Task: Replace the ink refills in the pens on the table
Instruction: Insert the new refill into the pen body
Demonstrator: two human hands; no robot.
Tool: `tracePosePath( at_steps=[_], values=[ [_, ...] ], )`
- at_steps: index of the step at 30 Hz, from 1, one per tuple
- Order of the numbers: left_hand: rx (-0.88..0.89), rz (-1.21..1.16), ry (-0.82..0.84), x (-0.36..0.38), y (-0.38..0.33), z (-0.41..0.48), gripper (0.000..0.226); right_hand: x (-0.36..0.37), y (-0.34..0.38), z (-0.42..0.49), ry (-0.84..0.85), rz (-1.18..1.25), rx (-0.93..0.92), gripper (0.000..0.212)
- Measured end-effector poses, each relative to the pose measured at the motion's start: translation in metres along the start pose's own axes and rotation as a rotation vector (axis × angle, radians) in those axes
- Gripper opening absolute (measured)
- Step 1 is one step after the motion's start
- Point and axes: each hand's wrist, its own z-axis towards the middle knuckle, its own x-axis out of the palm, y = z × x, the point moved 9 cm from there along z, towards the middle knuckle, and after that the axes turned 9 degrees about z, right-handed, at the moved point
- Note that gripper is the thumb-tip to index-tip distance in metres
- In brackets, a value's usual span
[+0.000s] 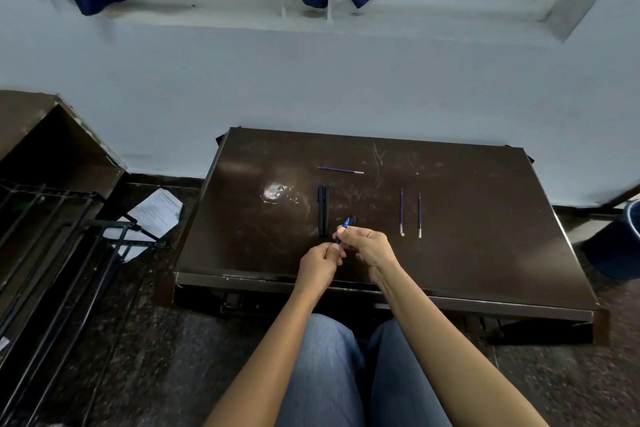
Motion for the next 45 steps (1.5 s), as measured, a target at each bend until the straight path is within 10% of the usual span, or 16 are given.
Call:
tracePosePath(
  at_steps=[5,11,21,24,30,45],
  values=[
    [-0.072,-0.035,0.009,-0.006,0.014,0.013,0.03,-0.014,-0.005,0.035,-0.015,-0.103,0.041,0.015],
    [-0.14,-0.069,0.07,-0.01,0.028,0.019,0.033,-0.009,0.01,0.07,-0.062,-0.897,-0.196,0.048],
    [-0.16,-0.125,0.087,-0.005,0.023,0.018,0.032,0.0,-0.003,0.057,-0.111,-1.361,-0.277,0.021],
    [-0.151,-0.132,0.09,-0.004,0.019,0.017,0.033,-0.02,0.003,0.052,-0.192,-1.045,-0.265,0.021],
    [-0.135,-0.173,0.143,-0.001,0.007,0.008,0.032,-0.033,0.011,0.035,-0.175,0.463,-0.064,0.033],
    [-0.118,-0.288,0.159,0.004,-0.016,-0.024,0.035,-0.011,0.04,0.006,0.017,0.277,-0.145,0.029]
  ],
)
